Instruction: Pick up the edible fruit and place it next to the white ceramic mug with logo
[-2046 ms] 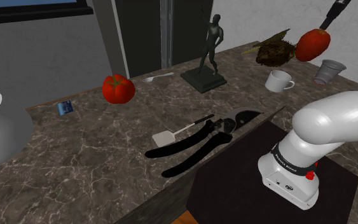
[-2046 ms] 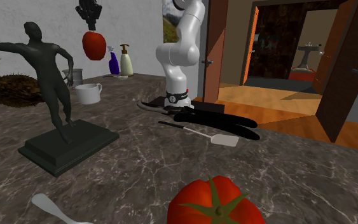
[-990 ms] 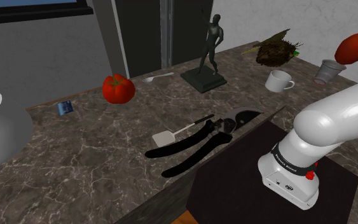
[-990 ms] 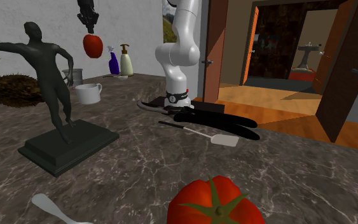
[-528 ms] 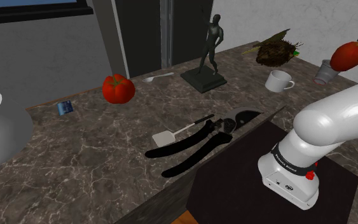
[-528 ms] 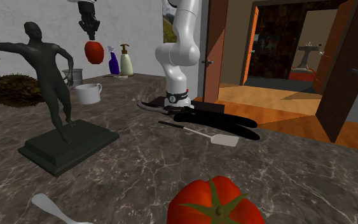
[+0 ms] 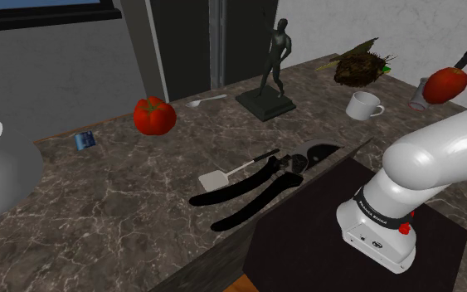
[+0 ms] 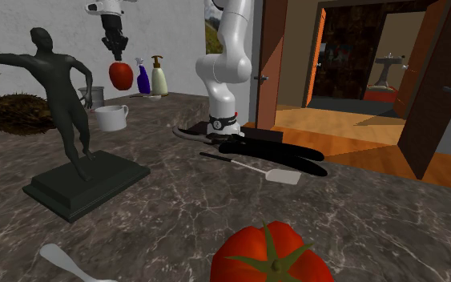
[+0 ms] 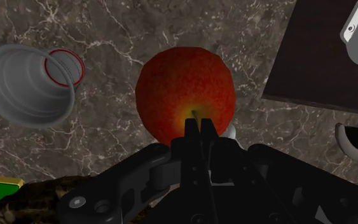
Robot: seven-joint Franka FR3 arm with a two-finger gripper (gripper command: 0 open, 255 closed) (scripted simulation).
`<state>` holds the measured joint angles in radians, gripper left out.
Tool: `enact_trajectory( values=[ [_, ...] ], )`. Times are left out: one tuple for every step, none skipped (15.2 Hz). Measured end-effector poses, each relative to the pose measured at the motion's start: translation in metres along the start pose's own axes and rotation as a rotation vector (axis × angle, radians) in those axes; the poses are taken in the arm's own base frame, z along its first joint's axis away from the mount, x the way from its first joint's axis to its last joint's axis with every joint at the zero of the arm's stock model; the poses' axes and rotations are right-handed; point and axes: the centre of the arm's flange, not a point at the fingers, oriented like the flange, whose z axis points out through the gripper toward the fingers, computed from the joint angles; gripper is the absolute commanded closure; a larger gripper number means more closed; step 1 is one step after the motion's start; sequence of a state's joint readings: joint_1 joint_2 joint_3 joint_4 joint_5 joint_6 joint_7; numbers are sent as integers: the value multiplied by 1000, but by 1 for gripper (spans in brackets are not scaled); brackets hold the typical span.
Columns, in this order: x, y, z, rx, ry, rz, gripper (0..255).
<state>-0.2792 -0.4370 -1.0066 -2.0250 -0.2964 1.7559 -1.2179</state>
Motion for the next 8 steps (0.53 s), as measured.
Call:
enact_trajectory(
  values=[
    [-1,1,5,0,0,0,255],
    [-1,2,11,0,0,0,255],
    [-3,3,16,0,0,0,255],
    [-3,2,21,0,0,0,255],
    [-3,2,27,0,0,0,255],
    [-3,2,31,0,0,0,255],
    [-4,3,36,0,0,0,255],
    [-4,3,42,0,0,0,255]
  ],
)
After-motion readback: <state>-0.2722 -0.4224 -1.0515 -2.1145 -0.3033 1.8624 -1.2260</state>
